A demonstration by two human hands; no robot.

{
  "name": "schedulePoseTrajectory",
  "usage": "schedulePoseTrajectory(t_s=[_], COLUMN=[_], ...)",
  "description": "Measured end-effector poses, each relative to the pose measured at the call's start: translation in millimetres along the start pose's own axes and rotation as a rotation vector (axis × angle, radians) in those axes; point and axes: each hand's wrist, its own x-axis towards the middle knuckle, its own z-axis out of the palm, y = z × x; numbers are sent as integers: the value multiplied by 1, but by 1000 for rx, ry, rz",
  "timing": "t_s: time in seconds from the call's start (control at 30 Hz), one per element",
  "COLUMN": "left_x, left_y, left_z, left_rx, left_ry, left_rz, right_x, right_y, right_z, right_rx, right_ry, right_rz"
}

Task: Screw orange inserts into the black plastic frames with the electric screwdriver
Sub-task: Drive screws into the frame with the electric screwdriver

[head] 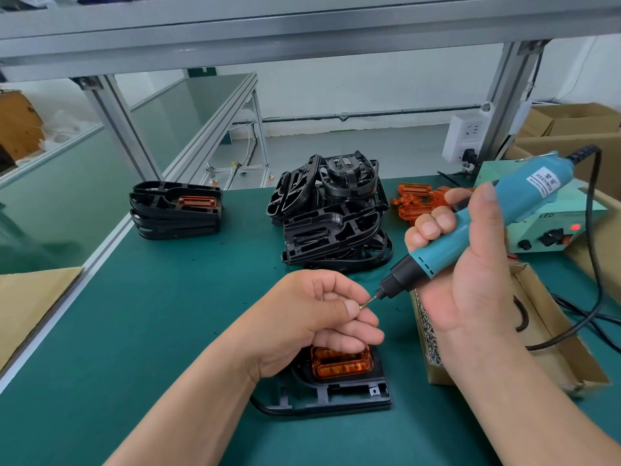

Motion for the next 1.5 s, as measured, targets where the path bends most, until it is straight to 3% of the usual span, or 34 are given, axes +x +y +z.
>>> schedulePoseTrajectory(t_s=[0.43,0.8,1.23,1.37,1.5], left_x=[0,-2,-2,-2,-4], left_y=[-1,0,-2,3,8], left_z=[2,0,-3,-14,-36], left_rx=[11,58,228,393,828], left_ry=[35,-24,-55,91,328], left_rz=[33,47,21,47,147], right_x=[0,0,1,3,3], right_y=[2,-1,4,3,2], right_z=[0,-1,-5,-7,-8], right_rx=[3,35,65,73,22], right_ry=[61,-43,45,57,7], right_rz=[-17,24,72,79,99])
